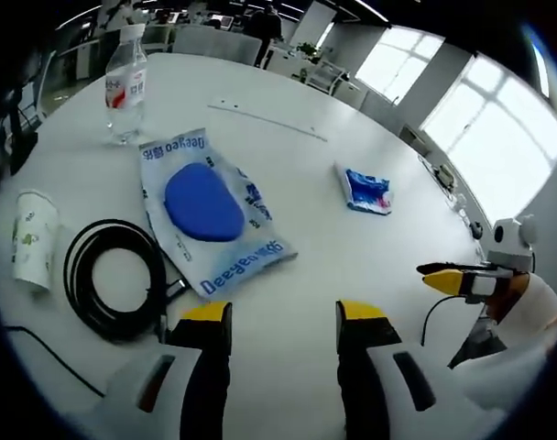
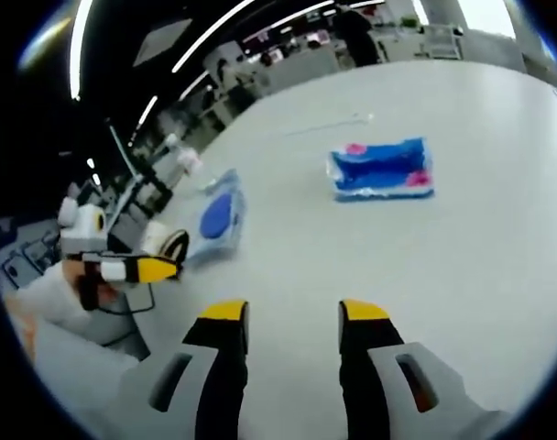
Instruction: Arrange the tabletop items into an orderly group along one side of the table until the central work area is clear of visible clutter.
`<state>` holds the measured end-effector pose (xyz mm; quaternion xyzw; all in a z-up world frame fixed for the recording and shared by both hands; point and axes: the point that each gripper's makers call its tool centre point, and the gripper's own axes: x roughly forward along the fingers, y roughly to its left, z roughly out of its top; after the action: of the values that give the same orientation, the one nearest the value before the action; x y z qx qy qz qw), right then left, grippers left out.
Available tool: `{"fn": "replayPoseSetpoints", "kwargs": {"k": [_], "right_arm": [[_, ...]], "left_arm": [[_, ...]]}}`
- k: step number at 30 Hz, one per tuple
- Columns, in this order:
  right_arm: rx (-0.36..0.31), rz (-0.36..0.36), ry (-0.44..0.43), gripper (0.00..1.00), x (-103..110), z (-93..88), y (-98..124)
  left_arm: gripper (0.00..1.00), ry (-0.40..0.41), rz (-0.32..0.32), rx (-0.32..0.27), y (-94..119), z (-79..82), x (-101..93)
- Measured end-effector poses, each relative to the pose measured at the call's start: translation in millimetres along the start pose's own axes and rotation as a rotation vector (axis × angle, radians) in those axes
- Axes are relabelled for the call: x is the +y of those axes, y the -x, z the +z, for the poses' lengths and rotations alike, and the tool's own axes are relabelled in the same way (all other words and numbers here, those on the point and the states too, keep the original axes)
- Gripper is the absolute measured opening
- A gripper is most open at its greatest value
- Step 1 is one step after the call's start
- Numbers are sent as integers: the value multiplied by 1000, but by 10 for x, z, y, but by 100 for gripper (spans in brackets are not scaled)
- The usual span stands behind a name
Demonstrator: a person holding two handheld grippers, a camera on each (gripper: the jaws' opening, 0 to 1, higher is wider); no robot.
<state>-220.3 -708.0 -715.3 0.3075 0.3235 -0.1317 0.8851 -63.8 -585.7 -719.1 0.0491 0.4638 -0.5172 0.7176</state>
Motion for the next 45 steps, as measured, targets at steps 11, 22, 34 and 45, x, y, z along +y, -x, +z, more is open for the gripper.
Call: {"fn": "replayPoseSetpoints", "kwargs": {"k": [11, 22, 34, 45], "right_arm": [[63, 103, -27, 36, 387, -74, -157], [124, 190, -60, 37, 748, -30, -385], [216, 333, -174, 39, 1257, -14, -766], [333, 333, -240, 47, 1535, -120, -1267]], "left_arm": [[44, -17, 80, -82, 31, 675, 566], [47, -172, 154, -84, -92, 1228, 942], [52, -373, 132, -44, -431, 1586, 1087], [49, -511, 122, 12, -788, 1613, 1214]]}}
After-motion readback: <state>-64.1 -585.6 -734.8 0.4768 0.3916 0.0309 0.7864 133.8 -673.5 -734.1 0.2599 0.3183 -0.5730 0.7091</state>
